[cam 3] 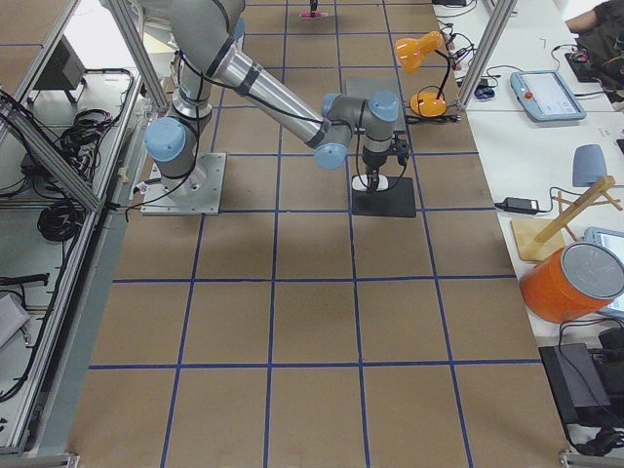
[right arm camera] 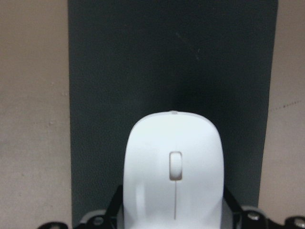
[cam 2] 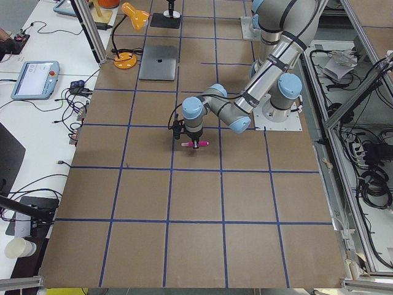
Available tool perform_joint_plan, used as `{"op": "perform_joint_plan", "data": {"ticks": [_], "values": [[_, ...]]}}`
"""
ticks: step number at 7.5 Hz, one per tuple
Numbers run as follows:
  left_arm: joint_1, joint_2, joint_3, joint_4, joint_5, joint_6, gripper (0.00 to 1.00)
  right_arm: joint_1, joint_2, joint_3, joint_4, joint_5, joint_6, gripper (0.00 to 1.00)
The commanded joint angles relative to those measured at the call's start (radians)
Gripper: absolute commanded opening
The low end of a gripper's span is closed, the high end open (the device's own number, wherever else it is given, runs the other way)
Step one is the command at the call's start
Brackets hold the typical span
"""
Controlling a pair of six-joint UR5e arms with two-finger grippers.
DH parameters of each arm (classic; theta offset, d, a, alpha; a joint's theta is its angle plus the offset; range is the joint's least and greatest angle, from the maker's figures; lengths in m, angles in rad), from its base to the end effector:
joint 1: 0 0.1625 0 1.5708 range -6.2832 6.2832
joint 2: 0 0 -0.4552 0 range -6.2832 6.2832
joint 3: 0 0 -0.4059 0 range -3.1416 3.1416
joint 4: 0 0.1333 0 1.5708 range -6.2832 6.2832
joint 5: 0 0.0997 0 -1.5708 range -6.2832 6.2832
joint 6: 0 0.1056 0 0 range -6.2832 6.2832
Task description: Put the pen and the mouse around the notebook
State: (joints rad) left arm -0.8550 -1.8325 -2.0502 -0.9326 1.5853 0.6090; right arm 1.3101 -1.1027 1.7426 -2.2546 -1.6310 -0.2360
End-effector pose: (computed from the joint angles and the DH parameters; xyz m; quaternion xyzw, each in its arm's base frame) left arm 0.2323 -0.4679 0.2129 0.0529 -0.9972 -0.0450 0.0259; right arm -0.0411 -0.6465 0.2254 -0.0130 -0.9992 0.0139 0.0346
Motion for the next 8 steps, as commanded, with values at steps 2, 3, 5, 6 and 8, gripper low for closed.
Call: {"op": "perform_joint_plan", "data": {"ticks": [2, 3, 5, 6, 8], "values": [[-0.224, 0.079, 0.134, -0.274, -0.014, -0.493, 0.0, 0.003, 0.094, -0.112, 0.001, 0.002, 0.009, 0.26], [-0.313, 0.093, 0.142, -0.278, -0.016, -0.728, 0.0, 0.001, 0.125, -0.127, 0.0, 0.0, 0.009, 0.49], [-0.442, 0.12, 0.142, -0.279, -0.12, -1.165, 0.0, 0.001, 0.126, -0.114, 0.013, -0.018, 0.012, 1.0], [-0.549, 0.108, 0.139, -0.278, -0.117, -1.374, 0.0, 0.001, 0.115, -0.127, 0.027, -0.016, 0.012, 1.0], [-0.747, 0.075, 0.153, -0.192, -0.125, -1.777, 0.0, 0.009, 0.023, -0.162, 0.139, -0.015, 0.012, 1.0]]}}
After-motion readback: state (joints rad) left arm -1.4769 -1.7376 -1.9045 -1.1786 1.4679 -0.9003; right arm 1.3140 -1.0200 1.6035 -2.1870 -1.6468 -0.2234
